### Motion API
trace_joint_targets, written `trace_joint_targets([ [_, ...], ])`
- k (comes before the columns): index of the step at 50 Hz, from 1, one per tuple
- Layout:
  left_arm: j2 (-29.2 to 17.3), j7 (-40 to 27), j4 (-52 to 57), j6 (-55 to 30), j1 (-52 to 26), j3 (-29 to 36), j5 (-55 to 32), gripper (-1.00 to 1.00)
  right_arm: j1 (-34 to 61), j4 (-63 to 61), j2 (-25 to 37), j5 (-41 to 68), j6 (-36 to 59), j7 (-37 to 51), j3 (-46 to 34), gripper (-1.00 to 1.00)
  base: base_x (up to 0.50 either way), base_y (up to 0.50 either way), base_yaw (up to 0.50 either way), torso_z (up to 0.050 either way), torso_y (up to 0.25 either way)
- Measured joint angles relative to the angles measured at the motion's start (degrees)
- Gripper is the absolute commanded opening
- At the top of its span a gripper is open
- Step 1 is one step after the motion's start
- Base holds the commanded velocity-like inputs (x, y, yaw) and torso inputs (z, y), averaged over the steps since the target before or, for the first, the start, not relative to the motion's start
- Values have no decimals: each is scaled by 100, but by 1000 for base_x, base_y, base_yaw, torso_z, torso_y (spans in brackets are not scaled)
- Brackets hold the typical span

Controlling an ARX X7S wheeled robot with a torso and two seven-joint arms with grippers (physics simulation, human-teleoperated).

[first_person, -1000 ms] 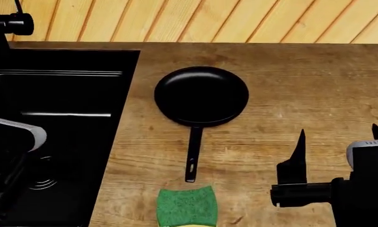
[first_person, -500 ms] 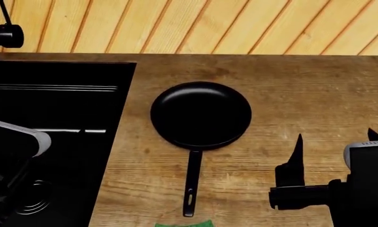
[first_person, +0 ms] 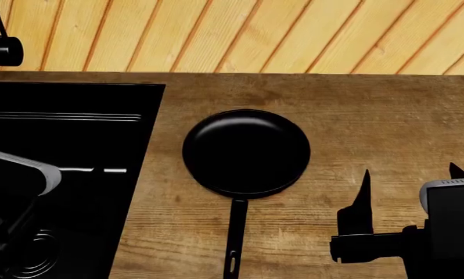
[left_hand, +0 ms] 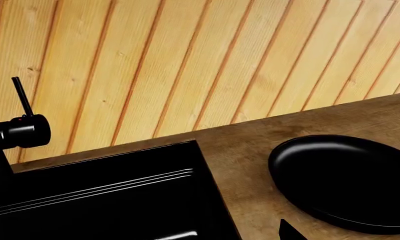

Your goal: Pick the pan and sponge and place them into the sink. Then turn on the water.

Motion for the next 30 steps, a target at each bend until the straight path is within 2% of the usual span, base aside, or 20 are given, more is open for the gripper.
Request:
trace_joint_targets([
  [20,-13,21,8,85,61,58,-20,100,-89,68,-10,60,-134,-54,47,100,118,0,0,0,0],
  [24,-94,168,114,154,111,107,-68,100,-57,76,-29,113,-77,-36,86,100,0,0,0,0,0],
  [30,-487,776,656,177,268,237,-398,100,-19,121,-53,149,-20,-10,88,100,0,0,0,0,0],
])
